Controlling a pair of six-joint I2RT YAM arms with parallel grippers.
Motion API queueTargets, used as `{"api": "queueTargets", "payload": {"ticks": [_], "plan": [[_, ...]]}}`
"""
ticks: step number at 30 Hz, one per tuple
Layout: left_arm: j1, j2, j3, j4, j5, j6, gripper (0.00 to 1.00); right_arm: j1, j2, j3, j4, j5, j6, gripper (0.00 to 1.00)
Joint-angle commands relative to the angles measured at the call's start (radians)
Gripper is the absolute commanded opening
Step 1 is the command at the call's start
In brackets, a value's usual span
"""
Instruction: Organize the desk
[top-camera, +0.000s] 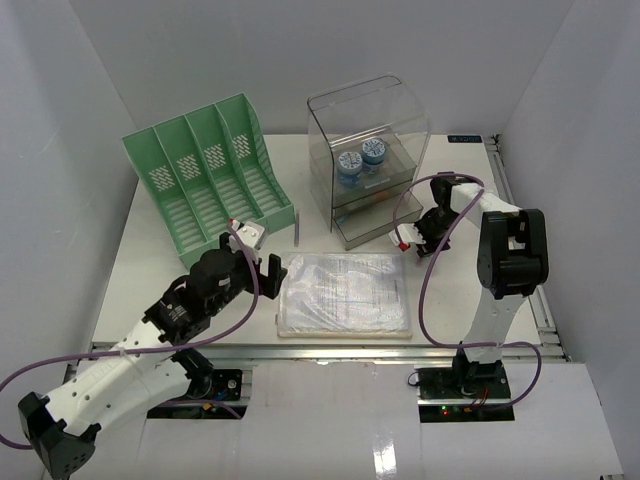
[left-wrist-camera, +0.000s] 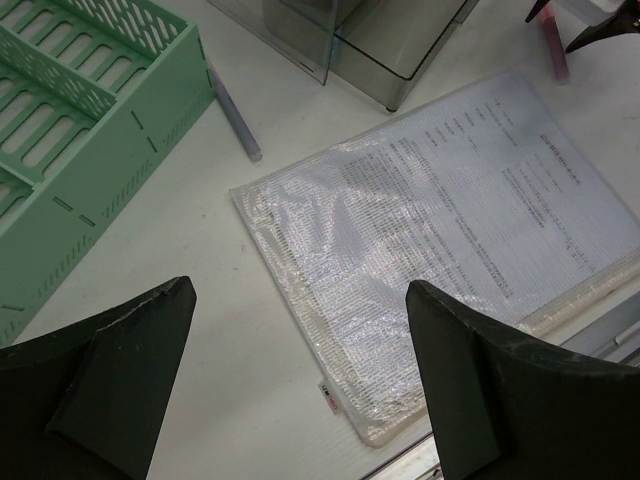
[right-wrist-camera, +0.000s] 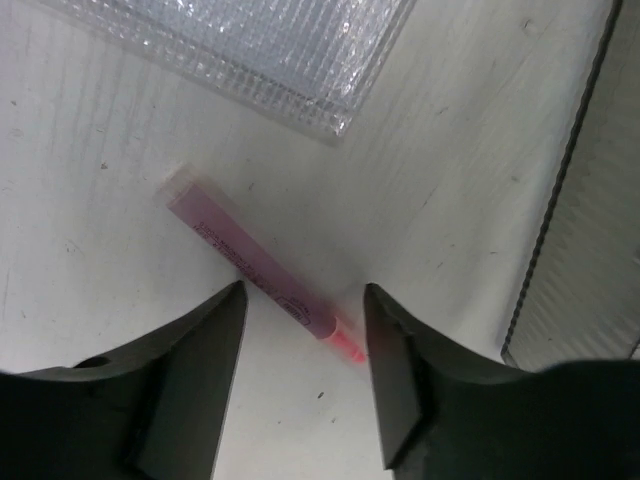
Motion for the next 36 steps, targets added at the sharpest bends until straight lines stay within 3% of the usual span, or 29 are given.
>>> {"api": "queueTargets", "payload": {"ticks": [1, 7, 18, 27, 33, 36], "plan": [[0.004, 0.004, -0.003, -0.011, -0.035, -0.011, 0.98, 0.009, 0.026, 0.025, -0.055, 0.077, -0.345, 0.50], [0.004, -0.001, -0.002, -0.011, -0.031, -0.014, 0.98, 0.010, 0.002, -0.018, -0.052, 0.079, -0.316, 0.39], [0.004, 0.018, -0.002, -0.011, -0.016, -0.025, 0.98, 0.012, -0.070, -0.036, -0.001, -0.003, 0.019, 0.15], [0.004, 0.023, -0.002, -0.008, -0.014, -0.023, 0.98, 0.042, -0.313, 0.010, -0.007, -0.187, 0.151, 0.11], [0.004, 0.042, 0.000, -0.005, -0.009, -0.023, 0.98, 0.151, -0.382, -0.070, 0.217, -0.087, 0.245, 0.12], [0.004, 0.071, 0.005, -0.006, -0.009, -0.022, 0.98, 0.228, -0.343, -0.109, 0.381, -0.018, 0.320, 0.12]]}}
